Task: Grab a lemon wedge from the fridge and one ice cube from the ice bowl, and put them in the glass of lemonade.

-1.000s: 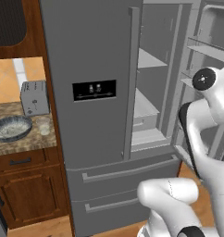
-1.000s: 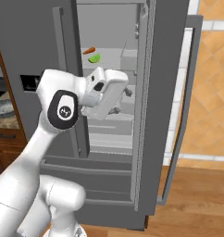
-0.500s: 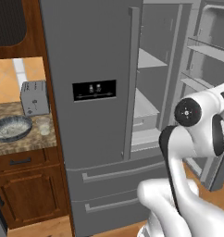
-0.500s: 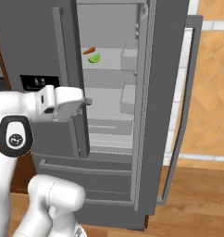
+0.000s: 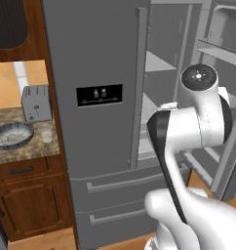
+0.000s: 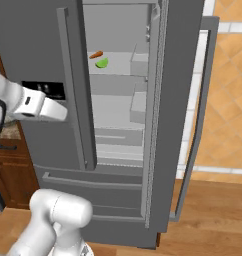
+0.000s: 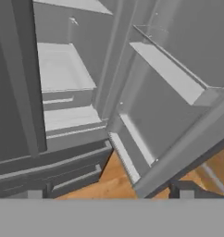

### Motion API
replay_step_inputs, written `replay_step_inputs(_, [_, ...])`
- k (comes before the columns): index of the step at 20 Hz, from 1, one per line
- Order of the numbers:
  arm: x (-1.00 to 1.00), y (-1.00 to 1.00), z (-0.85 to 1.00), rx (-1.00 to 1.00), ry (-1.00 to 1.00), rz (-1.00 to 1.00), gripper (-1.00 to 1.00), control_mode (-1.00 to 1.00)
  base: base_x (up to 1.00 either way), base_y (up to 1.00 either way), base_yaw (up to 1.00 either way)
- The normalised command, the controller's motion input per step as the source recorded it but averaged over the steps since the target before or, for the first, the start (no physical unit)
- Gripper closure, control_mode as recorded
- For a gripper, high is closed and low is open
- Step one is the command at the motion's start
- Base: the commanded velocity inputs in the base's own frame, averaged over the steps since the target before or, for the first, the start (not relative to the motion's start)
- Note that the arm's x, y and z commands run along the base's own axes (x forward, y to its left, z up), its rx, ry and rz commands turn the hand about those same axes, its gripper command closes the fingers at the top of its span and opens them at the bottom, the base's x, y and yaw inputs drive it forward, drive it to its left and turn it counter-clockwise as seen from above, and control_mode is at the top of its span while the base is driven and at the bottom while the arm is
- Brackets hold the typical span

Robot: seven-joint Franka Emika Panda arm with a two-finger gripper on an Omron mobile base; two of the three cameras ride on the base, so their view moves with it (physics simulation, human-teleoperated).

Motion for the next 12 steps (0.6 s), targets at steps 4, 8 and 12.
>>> replay_step_inputs(4, [0.00,0.52,0.00,0.71,0.06,0.33,-1.00,-1.00,0.00,0.00,0.00])
replay_step_inputs(8, [0.00,0.09,0.00,0.70,-0.19,0.45,-1.00,-1.00,0.00,0.00,0.00])
replay_step_inputs(12, [0.03,-0.05,0.00,0.13,-0.24,0.18,-1.00,-1.00,0.00,0.00,0.00])
